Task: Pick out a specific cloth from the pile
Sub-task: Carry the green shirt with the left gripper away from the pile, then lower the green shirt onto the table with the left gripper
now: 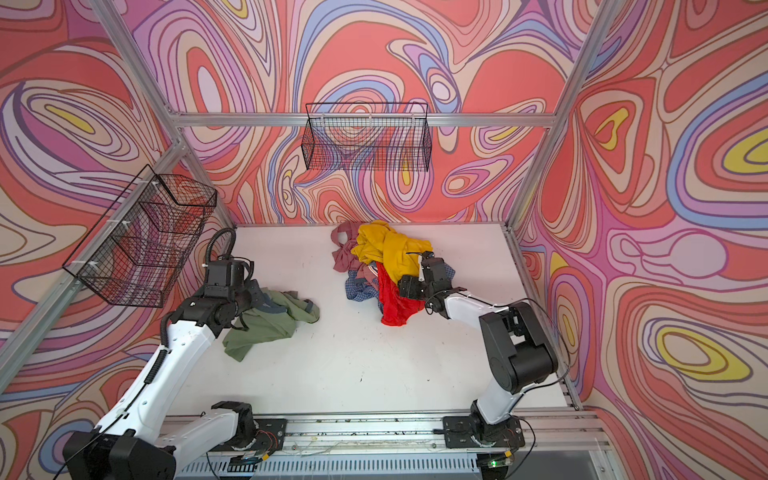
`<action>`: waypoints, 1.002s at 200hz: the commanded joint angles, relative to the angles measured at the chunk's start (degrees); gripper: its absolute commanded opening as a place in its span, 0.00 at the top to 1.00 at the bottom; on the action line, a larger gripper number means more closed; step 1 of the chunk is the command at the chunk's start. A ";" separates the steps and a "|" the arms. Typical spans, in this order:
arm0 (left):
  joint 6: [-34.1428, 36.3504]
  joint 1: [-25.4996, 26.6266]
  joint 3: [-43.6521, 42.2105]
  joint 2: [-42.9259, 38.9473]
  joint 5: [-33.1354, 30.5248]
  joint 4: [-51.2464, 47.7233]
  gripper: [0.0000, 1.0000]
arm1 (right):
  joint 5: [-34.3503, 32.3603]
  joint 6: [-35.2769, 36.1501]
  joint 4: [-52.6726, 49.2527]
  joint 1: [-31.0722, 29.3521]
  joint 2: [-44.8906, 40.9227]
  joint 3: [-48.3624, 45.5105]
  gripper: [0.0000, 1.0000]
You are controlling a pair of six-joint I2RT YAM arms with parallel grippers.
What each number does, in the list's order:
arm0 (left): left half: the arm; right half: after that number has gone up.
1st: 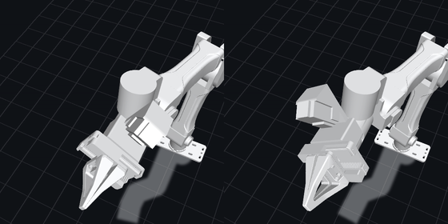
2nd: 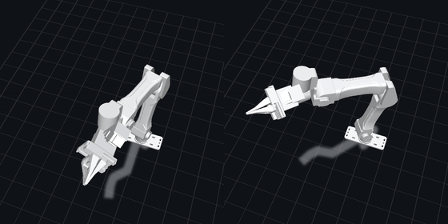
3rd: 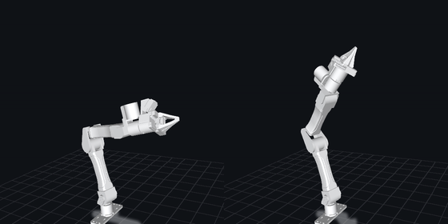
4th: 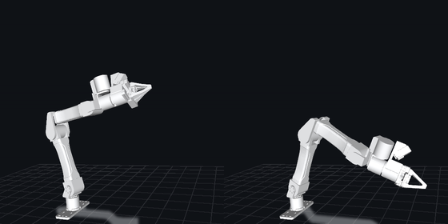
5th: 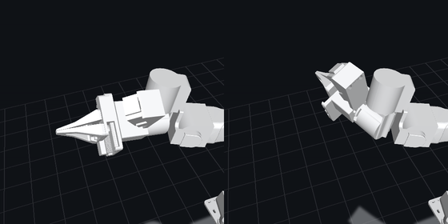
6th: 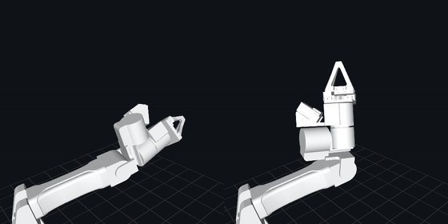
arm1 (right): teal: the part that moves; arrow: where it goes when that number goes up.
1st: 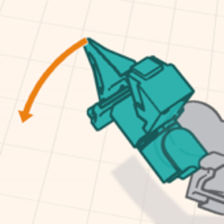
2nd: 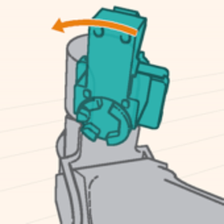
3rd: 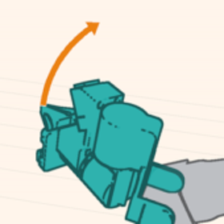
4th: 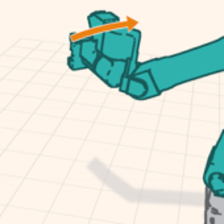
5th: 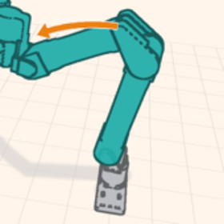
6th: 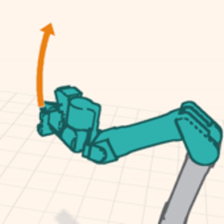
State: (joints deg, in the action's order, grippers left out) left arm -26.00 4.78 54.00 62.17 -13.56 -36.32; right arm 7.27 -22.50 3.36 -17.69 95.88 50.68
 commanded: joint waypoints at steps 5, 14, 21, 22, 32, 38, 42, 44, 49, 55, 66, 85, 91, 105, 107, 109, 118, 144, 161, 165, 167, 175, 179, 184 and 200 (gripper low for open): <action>-6.39 -2.23 -4.66 0.43 -5.45 -2.12 1.00 | -1.12 0.98 -2.15 0.73 -1.00 0.98 0.09; -8.00 -2.92 -6.65 0.33 -5.47 -1.22 1.00 | -1.25 1.21 -2.36 0.73 -1.15 0.97 0.09; -8.93 -3.69 -7.85 0.24 -5.12 -0.49 1.00 | -1.23 1.47 -2.51 0.73 -1.22 0.94 0.09; -9.05 -3.79 -8.03 0.28 -5.05 -0.37 1.00 | -1.22 1.48 -2.54 0.73 -1.22 0.97 0.09; -10.24 -4.69 -9.54 0.59 -5.12 0.27 1.00 | -1.36 1.81 -2.71 0.73 -1.31 1.08 0.09; -11.08 -5.06 -10.14 0.88 -5.21 0.41 1.00 | -1.38 1.95 -2.83 0.73 -1.25 1.09 0.09; -11.42 -5.32 -10.56 1.12 -5.24 0.51 1.00 | -1.38 1.99 -2.97 0.69 -1.30 1.10 0.09; -11.55 -5.44 -10.73 1.27 -5.14 0.64 1.00 | -1.38 2.04 -2.89 0.72 -1.30 1.16 0.09; -12.03 -5.60 -11.20 1.58 -4.84 0.91 1.00 | -1.38 2.04 -2.83 0.74 -1.23 1.11 0.09; -12.75 -5.80 -11.66 2.01 -4.18 1.06 1.00 | -1.38 2.03 -2.78 0.71 -1.20 1.10 0.09; -13.62 -6.01 -12.66 2.74 -1.75 2.00 1.00 | -1.26 2.02 -2.69 0.69 -1.13 1.10 0.09; -14.90 -6.22 -14.50 4.58 2.05 4.46 0.93 | -0.90 1.91 -2.56 0.68 -0.80 1.20 0.09; -15.27 -6.42 -14.87 5.28 2.94 4.90 0.81 | -0.91 1.87 -2.52 0.73 -0.70 1.18 0.09; -17.32 -6.77 -15.15 6.80 3.50 4.37 0.50 | -0.77 2.11 -2.73 0.73 -0.69 1.27 0.10; -17.57 -6.79 -15.15 6.97 3.49 4.16 0.48 | -0.81 2.16 -2.74 0.73 -0.73 1.31 0.10; -17.83 -6.80 -15.11 7.06 3.51 3.97 0.46 | -0.84 2.17 -2.74 0.73 -0.74 1.28 0.10; -18.59 -6.80 -15.22 7.30 3.75 3.88 0.36 | -0.91 2.34 -3.04 0.68 -0.95 1.19 0.10; -20.34 -6.89 -15.26 6.16 3.13 3.11 0.30 | -1.42 2.71 -3.04 0.77 -1.48 0.92 0.10; -21.21 -6.89 -14.51 3.88 1.65 0.80 0.27 | -1.38 2.76 -3.04 0.68 -1.65 0.96 0.10; -21.35 -6.87 -14.38 3.16 0.96 0.08 0.27 | -1.38 2.77 -3.07 0.68 -1.65 0.96 0.10; -21.54 -6.86 -14.32 2.74 0.57 -0.30 0.27 | -1.38 2.74 -3.09 0.72 -1.68 0.99 0.10; -22.16 -6.85 -14.06 0.98 -1.31 -1.97 0.25 | -1.40 2.74 -3.06 0.73 -1.81 1.01 0.10; -22.26 -6.83 -13.94 0.01 -2.14 -2.75 0.25 | -1.38 2.74 -3.05 0.73 -1.83 1.02 0.10; -22.33 -6.86 -13.85 -1.23 -3.00 -3.65 0.23 | -1.40 2.80 -3.09 0.73 -1.92 1.08 0.10; -23.08 -6.87 -13.33 -5.10 -4.80 -6.92 0.18 | -1.48 2.84 -3.32 0.81 -2.26 1.08 0.10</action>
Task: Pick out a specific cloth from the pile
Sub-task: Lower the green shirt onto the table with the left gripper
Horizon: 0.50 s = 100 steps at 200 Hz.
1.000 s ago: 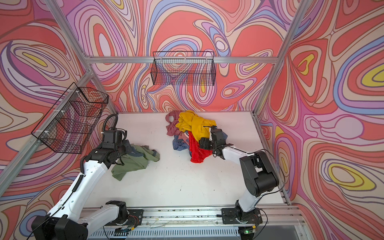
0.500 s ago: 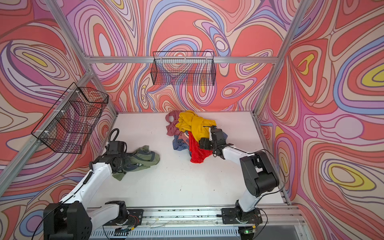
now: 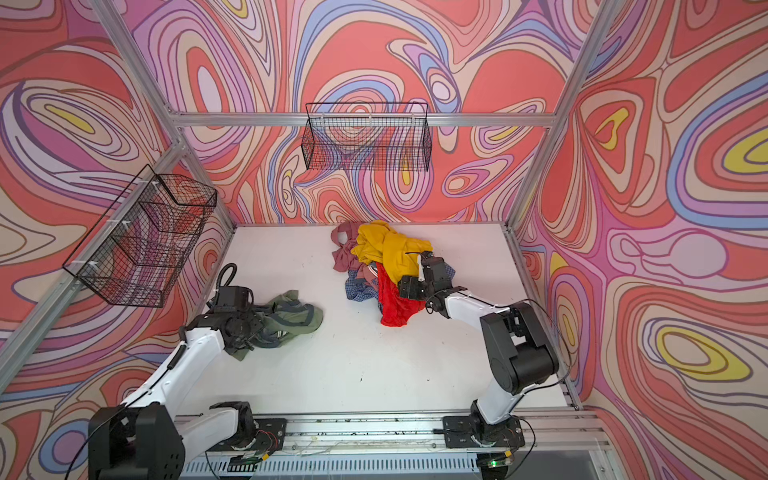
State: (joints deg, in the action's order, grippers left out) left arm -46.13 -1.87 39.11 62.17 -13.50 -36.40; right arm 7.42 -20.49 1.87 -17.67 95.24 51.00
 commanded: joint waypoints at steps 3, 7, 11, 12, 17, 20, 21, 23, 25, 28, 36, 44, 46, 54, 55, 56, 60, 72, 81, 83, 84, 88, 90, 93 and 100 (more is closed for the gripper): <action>-3.00 -0.17 1.64 -5.84 -4.96 -7.27 0.18 | -1.62 0.88 -1.86 0.72 -1.78 0.76 0.10; -3.05 -0.20 1.79 -6.69 -5.37 -7.99 0.18 | -1.63 0.92 -1.87 0.71 -1.88 0.81 0.10; -3.15 -0.16 1.90 -7.71 -5.79 -8.63 0.17 | -1.70 0.94 -1.91 0.77 -1.94 0.78 0.10; -3.17 -0.16 1.96 -7.87 -5.86 -8.83 0.17 | -1.71 1.00 -1.93 0.79 -2.01 0.82 0.10; -3.39 -0.15 2.17 -8.89 -6.40 -9.73 0.17 | -1.81 1.10 -2.11 0.70 -2.11 0.90 0.10; -3.56 -0.15 2.30 -9.56 -6.58 -10.23 0.16 | -1.92 1.07 -2.13 0.71 -2.20 0.98 0.10; -3.59 -0.15 2.34 -9.67 -6.74 -10.38 0.16 | -1.94 1.11 -2.13 0.71 -2.23 0.96 0.10; -3.65 -0.15 2.41 -10.16 -6.92 -10.67 0.16 | -1.96 1.19 -2.20 0.71 -2.31 0.94 0.10; -3.69 -0.20 2.49 -10.50 -7.03 -10.94 0.16 | -1.97 1.27 -2.26 0.71 -2.38 1.01 0.10; -3.70 -0.16 2.61 -11.10 -7.24 -11.29 0.15 | -2.11 1.30 -2.30 0.71 -2.47 1.10 0.10; -3.73 -0.15 2.93 -12.43 -7.96 -12.40 0.14 | -2.21 1.40 -2.47 0.73 -2.67 1.11 0.10; -3.75 -0.15 3.45 -13.53 -8.88 -13.67 0.14 | -2.23 1.56 -2.66 0.70 -2.86 1.29 0.10; -3.72 -0.15 3.50 -13.74 -9.08 -13.97 0.14 | -2.26 1.65 -2.73 0.71 -2.91 1.31 0.10; -2.97 -0.09 3.94 -14.61 -9.43 -14.64 0.14 | -2.41 1.88 -2.91 0.67 -3.09 1.38 0.10; -2.81 -0.08 3.95 -14.71 -9.48 -14.65 0.14 | -2.45 1.91 -2.92 0.69 -3.11 1.38 0.10; -2.69 -0.07 3.99 -14.80 -9.46 -14.66 0.14 | -2.48 1.93 -2.92 0.70 -3.16 1.38 0.10; -2.02 0.01 4.16 -15.15 -9.26 -14.72 0.14 | -2.50 2.00 -2.98 0.71 -3.23 1.46 0.10; 0.59 0.81 4.55 -16.00 -8.66 -14.19 0.14 | -2.65 2.47 -3.23 0.70 -3.48 1.48 0.10; 2.06 2.11 5.16 -16.25 -9.09 -14.11 0.14 | -2.87 2.77 -3.42 0.70 -3.71 1.50 0.10; 2.37 2.48 5.31 -16.22 -9.29 -14.17 0.13 | -2.92 2.88 -3.47 0.71 -3.74 1.50 0.10; 2.50 2.70 5.38 -16.21 -9.37 -14.20 0.13 | -2.84 2.90 -3.46 0.71 -3.74 1.48 0.10; 2.95 3.65 5.71 -16.08 -9.97 -14.22 0.13 | -2.88 3.03 -3.56 0.73 -3.84 1.42 0.10; 3.10 4.20 5.84 -16.00 -10.32 -14.22 0.13 | -2.86 3.14 -3.59 0.71 -3.95 1.46 0.10; 3.40 4.98 6.06 -15.86 -10.83 -14.22 0.13 | -2.85 3.26 -3.62 0.70 -4.07 1.47 0.10; 4.34 7.17 6.54 -15.13 -12.17 -13.98 0.12 | -2.83 3.53 -3.46 0.70 -4.57 1.23 0.10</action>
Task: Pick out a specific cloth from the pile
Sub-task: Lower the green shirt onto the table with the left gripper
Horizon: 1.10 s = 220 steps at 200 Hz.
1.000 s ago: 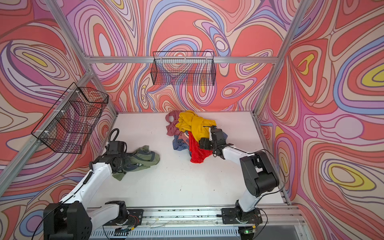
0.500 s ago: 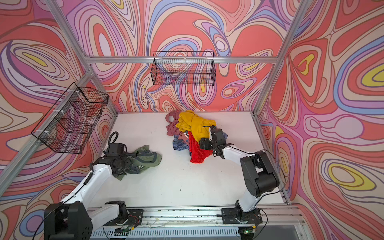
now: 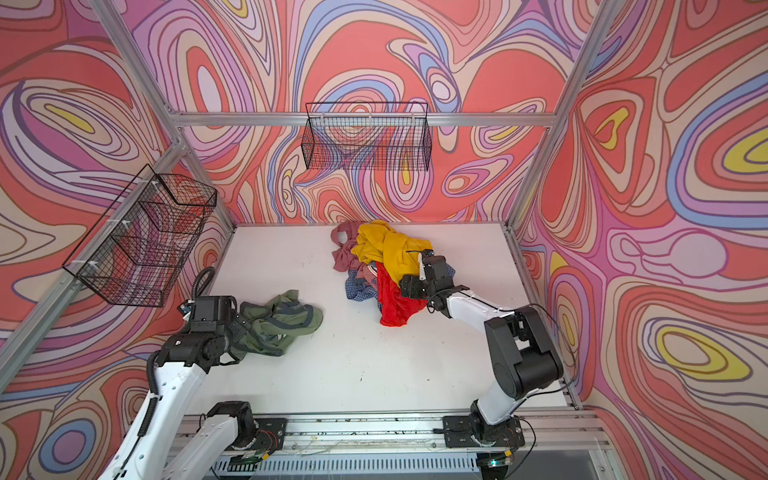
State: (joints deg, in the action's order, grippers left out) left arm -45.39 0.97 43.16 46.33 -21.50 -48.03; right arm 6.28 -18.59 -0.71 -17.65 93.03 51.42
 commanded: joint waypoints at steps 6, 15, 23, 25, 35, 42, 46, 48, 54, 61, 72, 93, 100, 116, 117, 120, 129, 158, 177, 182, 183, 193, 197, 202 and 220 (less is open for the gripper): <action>4.12 6.09 3.00 1.74 -5.36 -2.24 0.12 | -1.57 1.79 -0.66 0.69 -2.70 0.65 0.10; 4.67 8.66 3.86 3.86 -6.78 -2.21 0.12 | -1.50 1.99 -0.29 0.64 -3.36 0.23 0.09; 5.51 10.93 4.55 6.07 -7.44 -1.92 0.11 | -1.45 2.15 -0.06 0.69 -3.98 -0.04 0.09; 5.73 11.50 4.76 6.63 -7.69 -1.83 0.11 | -1.45 2.15 -0.01 0.69 -4.17 -0.10 0.09; 7.34 14.43 5.78 9.86 -8.45 -1.10 0.11 | -1.37 2.59 0.25 0.69 -4.86 -0.39 0.09; 8.55 16.53 6.71 12.33 -8.99 -0.71 0.11 | -1.44 2.76 0.24 0.72 -5.43 -0.68 0.09; 9.15 17.63 7.32 13.80 -9.44 -0.64 0.10 | -1.57 2.99 0.26 0.77 -5.73 -0.79 0.09; 9.45 18.22 7.65 14.39 -9.57 -0.61 0.10 | -1.50 3.13 0.34 0.71 -5.90 -0.86 0.09; 10.91 19.85 8.57 16.80 -9.73 -0.43 0.10 | -1.62 3.39 0.35 0.69 -6.39 -1.12 0.09; 12.75 21.35 9.83 19.36 -9.75 -0.29 0.10 | -1.84 3.83 0.49 0.68 -6.92 -1.51 0.09; 16.45 23.09 11.79 24.17 -9.10 -0.29 0.09 | -2.23 4.53 0.70 0.69 -7.82 -1.96 0.08; 23.77 23.81 15.20 31.66 -7.21 -0.74 0.07 | -2.76 5.77 0.71 0.69 -8.98 -2.47 0.08; 24.69 23.79 16.46 33.59 -7.78 -1.74 0.07 | -2.98 6.17 0.58 0.74 -9.11 -2.66 0.08; 25.75 23.74 18.77 35.95 -7.57 -3.11 0.05 | -3.55 6.98 -0.14 0.69 -9.36 -2.55 0.08; 25.86 23.78 18.79 36.03 -7.37 -3.07 0.05 | -3.55 7.03 -0.20 0.69 -9.36 -2.51 0.08; 26.26 23.74 18.88 36.15 -6.71 -2.93 0.05 | -3.65 7.11 -0.29 0.69 -9.32 -2.48 0.08; 26.84 23.83 18.74 36.25 -4.90 -2.31 0.04 | -3.83 7.34 -0.50 0.69 -9.35 -2.42 0.08; 26.45 21.70 15.97 36.25 1.65 0.45 0.02 | -4.06 7.91 -0.66 0.71 -9.41 -2.47 0.08; 26.45 18.65 14.09 36.85 5.49 1.99 0.01 | -4.17 8.37 -0.75 0.69 -9.49 -2.45 0.08; 26.32 17.73 13.74 37.18 6.35 2.21 0.00 | -4.22 8.54 -0.85 0.73 -9.52 -2.46 0.08; 26.32 17.61 13.68 37.26 6.63 2.22 0.00 | -4.24 8.56 -0.86 0.75 -9.49 -2.46 0.08; 25.85 16.07 13.49 38.31 8.27 2.33 0.00 | -4.47 8.64 -1.00 0.73 -9.58 -2.37 0.08; 25.65 15.48 13.54 38.80 8.53 2.43 0.00 | -4.52 8.66 -1.03 0.71 -9.60 -2.36 0.08; 25.24 15.02 13.53 39.48 8.68 2.48 0.00 | -4.53 8.87 -1.02 0.69 -9.60 -2.36 0.08; 24.43 13.72 13.61 41.84 10.25 3.49 0.00 | -4.81 8.92 -1.13 0.72 -9.71 -2.33 0.08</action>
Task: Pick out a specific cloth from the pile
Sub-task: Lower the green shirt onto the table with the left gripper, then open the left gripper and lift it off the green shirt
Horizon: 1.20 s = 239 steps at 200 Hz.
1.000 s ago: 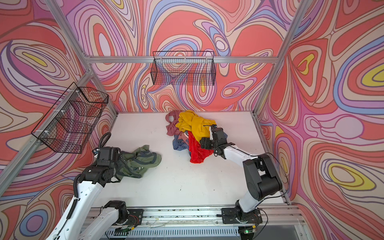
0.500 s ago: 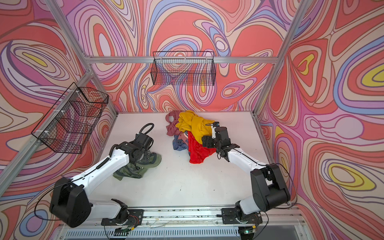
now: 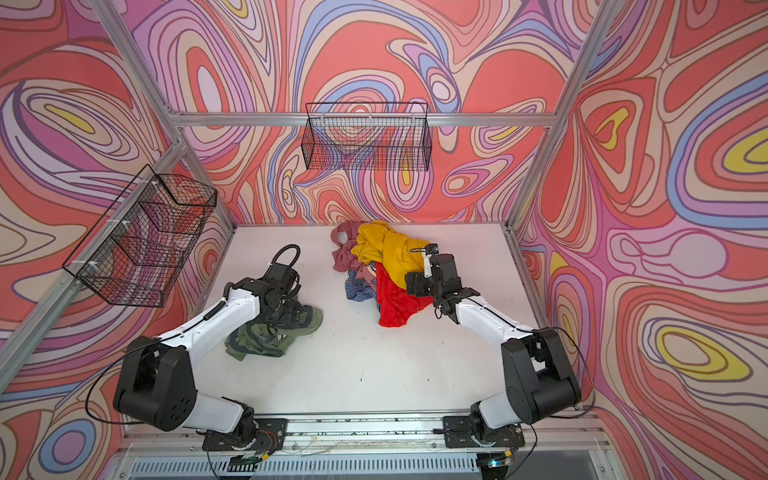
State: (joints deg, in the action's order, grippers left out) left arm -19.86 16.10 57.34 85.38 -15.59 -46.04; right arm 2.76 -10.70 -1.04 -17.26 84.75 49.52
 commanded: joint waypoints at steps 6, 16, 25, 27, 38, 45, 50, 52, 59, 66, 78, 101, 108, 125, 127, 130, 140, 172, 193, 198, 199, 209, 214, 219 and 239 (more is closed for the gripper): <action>-1.38 -1.75 -0.49 3.49 5.17 1.94 0.00 | -1.28 1.11 -0.84 0.30 -1.41 -0.47 0.08; -1.67 -2.32 -0.39 4.75 6.57 2.84 0.01 | -1.40 1.12 -0.95 0.34 -1.57 -0.50 0.08; -1.93 -2.78 -0.25 5.90 7.37 3.43 0.01 | -1.47 1.18 -1.06 0.33 -1.68 -0.55 0.08; -1.94 -2.81 -0.22 6.21 7.56 3.53 0.01 | -1.45 1.27 -1.07 0.30 -1.65 -0.56 0.08; -2.10 -3.04 0.23 7.81 8.08 3.55 0.03 | -1.82 1.40 -1.32 0.30 -1.90 -0.70 0.08; -2.12 -3.09 0.50 8.86 8.31 3.35 0.04 | -2.09 1.43 -1.44 0.28 -2.03 -0.81 0.08; -2.06 -3.09 0.66 9.49 8.64 3.37 0.05 | -2.34 1.47 -1.55 0.33 -2.18 -0.81 0.08; -2.10 -3.09 0.73 9.70 8.87 3.36 0.05 | -2.50 1.47 -1.56 0.30 -2.21 -0.84 0.08; -1.95 -3.10 0.75 10.46 9.78 3.61 0.06 | -3.10 1.45 -1.53 0.28 -2.54 -0.99 0.08; -1.95 -3.17 0.69 11.12 10.55 4.01 0.07 | -3.45 1.46 -1.42 0.37 -2.82 -1.24 0.08; -2.19 -3.40 0.67 12.17 11.96 4.76 0.12 | -3.91 1.47 -1.34 0.32 -3.26 -1.36 0.08; -2.48 -4.37 0.41 13.55 14.71 6.58 0.37 | -4.38 1.73 -1.64 0.42 -3.84 -1.38 0.08; -2.52 -4.70 0.33 13.63 15.53 7.17 0.49 | -4.52 1.81 -1.77 0.38 -3.98 -1.38 0.08; -2.58 -5.34 0.14 13.05 16.47 8.41 0.72 | -4.95 2.00 -2.05 0.37 -4.58 -1.48 0.08; -2.63 -5.37 0.07 12.94 16.54 8.51 0.75 | -5.07 2.00 -2.11 0.33 -4.59 -1.50 0.08; -2.74 -5.44 0.02 12.66 16.46 8.58 0.79 | -5.18 2.00 -2.20 0.38 -4.67 -1.52 0.08; -3.14 -6.01 -0.25 11.44 16.50 9.26 0.91 | -5.54 2.13 -2.30 0.38 -5.10 -1.53 0.08; -3.65 -7.89 -0.76 5.86 16.44 11.45 1.00 | -6.06 2.17 -2.39 0.38 -6.03 -1.58 0.08; -4.22 -9.24 0.42 2.38 15.34 11.17 1.00 | -6.01 2.14 -2.49 0.38 -6.36 -1.41 0.08; -4.46 -9.68 0.92 1.77 14.97 11.09 1.00 | -5.98 2.18 -2.56 0.38 -6.45 -1.28 0.08; -4.47 -9.77 0.97 1.61 14.89 11.03 1.00 | -6.00 2.18 -2.56 0.38 -6.45 -1.27 0.07; -4.78 -10.71 1.87 0.23 13.95 11.01 1.00 | -5.92 2.15 -2.65 0.38 -6.56 -1.27 0.08; -4.84 -11.27 2.32 -0.28 13.65 11.09 1.00 | -5.80 2.17 -2.65 0.38 -6.61 -1.21 0.08; -4.83 -11.70 2.77 -0.66 13.43 11.49 1.00 | -5.82 2.14 -2.73 0.38 -6.69 -1.16 0.08; -4.23 -13.47 5.65 0.16 13.73 12.16 1.00 | -5.69 2.13 -2.88 0.38 -6.79 -0.94 0.08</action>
State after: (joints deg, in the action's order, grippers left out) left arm -23.86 4.58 58.85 85.89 -0.45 -36.10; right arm -2.22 -8.99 -3.51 -17.21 79.50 48.73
